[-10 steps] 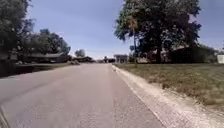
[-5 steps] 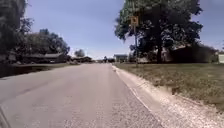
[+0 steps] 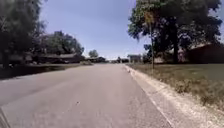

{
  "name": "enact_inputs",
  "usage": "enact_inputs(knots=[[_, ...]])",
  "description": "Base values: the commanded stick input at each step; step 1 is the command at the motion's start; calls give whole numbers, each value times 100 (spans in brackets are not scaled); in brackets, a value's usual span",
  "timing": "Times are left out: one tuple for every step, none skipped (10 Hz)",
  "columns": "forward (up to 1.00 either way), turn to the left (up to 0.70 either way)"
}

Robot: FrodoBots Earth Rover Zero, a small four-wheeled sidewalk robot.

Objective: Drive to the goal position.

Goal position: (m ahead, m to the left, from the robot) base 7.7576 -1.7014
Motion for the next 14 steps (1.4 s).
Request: enact_inputs(knots=[[70,0],[70,0],[70,0],[70,0],[70,0],[70,0],[70,0],[70,0],[70,0],[70,0],[70,0],[70,0],[70,-1],[70,-2]])
